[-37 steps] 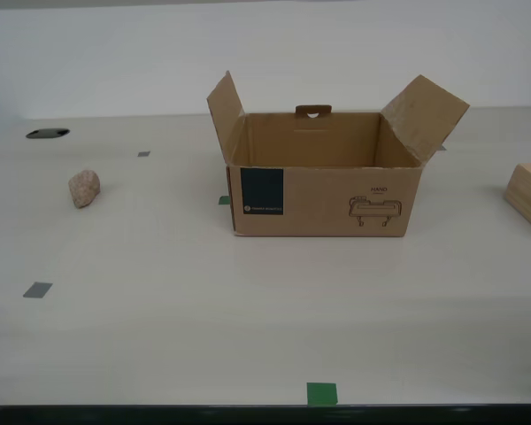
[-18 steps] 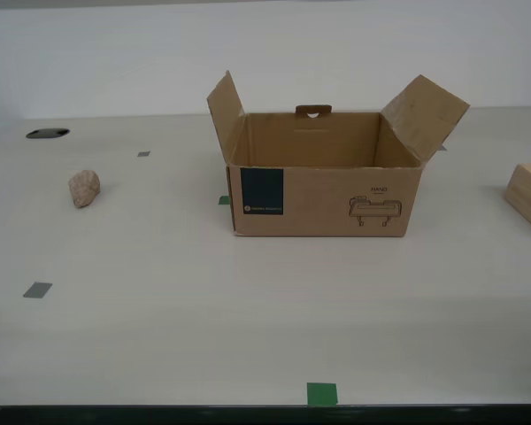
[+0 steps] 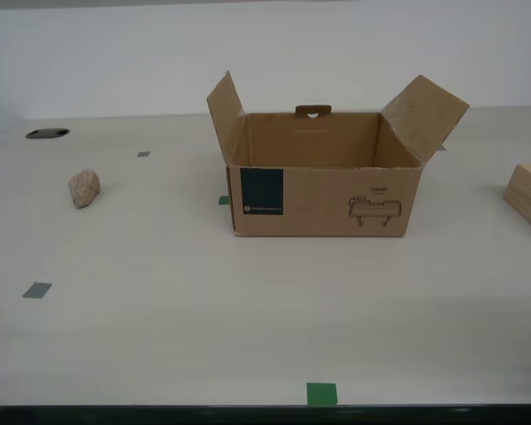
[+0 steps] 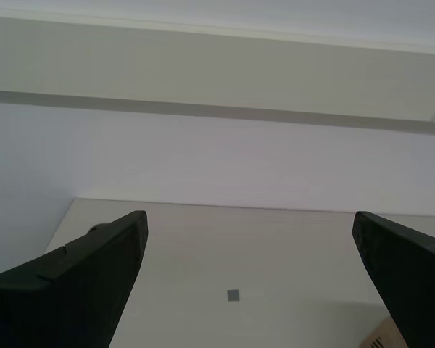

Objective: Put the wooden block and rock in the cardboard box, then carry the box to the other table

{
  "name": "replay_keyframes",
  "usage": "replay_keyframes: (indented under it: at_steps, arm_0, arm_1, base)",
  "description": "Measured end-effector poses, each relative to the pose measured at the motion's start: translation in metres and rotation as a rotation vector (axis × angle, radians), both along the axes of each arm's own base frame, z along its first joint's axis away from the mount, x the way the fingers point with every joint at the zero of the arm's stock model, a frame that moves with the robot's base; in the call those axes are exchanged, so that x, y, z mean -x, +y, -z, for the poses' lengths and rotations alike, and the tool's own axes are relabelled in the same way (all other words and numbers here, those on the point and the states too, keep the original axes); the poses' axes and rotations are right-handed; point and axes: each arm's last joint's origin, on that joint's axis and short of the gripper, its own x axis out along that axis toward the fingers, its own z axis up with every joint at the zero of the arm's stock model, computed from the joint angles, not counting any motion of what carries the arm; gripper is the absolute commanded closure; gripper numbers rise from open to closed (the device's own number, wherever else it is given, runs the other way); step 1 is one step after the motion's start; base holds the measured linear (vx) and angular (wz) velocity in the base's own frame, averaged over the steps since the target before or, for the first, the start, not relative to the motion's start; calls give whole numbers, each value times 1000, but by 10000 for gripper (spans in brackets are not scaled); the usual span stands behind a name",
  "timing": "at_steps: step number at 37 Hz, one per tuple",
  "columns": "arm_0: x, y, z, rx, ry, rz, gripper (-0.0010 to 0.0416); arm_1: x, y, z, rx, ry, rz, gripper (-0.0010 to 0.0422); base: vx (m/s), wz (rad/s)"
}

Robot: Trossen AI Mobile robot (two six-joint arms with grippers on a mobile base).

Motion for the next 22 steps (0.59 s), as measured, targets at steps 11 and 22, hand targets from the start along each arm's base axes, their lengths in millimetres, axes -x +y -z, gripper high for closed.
replay_keyframes:
  at_steps: [11,22]
  arm_0:
    - [-9,0,-1,-15,170,7,16]
    - [-32,0,8,-29,373,18,16]
  arm_1:
    - [1,-1,-13,19,140,10,23]
    - [-23,-1,-8,14,404,11,23]
  base:
    - [0,0]
    - [0,0]
